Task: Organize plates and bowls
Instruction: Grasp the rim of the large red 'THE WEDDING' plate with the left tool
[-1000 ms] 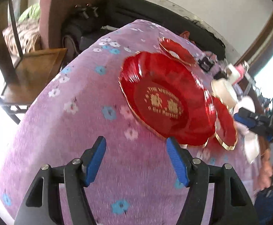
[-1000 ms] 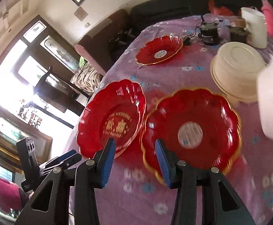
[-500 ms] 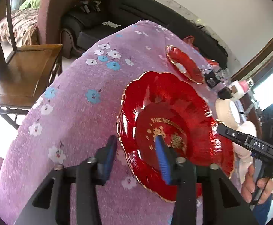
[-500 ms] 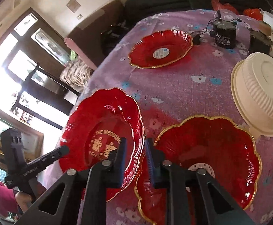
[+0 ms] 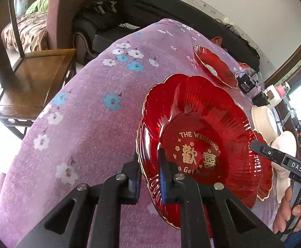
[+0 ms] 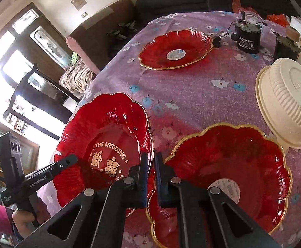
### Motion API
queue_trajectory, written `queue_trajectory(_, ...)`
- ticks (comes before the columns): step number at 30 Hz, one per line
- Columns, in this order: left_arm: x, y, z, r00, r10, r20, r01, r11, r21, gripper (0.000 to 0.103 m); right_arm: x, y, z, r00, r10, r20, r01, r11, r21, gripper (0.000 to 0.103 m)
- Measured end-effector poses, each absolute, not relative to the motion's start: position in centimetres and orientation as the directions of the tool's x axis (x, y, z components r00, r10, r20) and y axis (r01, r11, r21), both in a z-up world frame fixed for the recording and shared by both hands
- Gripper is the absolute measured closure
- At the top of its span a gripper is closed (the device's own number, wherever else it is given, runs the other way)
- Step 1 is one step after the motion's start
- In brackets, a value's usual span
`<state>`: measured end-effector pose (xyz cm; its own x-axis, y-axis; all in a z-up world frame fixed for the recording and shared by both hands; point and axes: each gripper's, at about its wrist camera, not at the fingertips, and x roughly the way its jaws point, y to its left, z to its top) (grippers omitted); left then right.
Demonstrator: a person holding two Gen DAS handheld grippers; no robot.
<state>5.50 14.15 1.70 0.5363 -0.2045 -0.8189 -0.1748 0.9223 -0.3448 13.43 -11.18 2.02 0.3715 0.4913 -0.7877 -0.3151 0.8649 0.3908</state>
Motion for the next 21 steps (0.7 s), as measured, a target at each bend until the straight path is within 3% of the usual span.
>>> queue_trajectory(21,-7.2,11.6,1.9,0.538,-0.215,-0.815,-0.116,0.939,-0.324,0.082,1.8,-13.6,1.6,0.322,0.552,-0.769,-0.352,0.824,0.444,0.094)
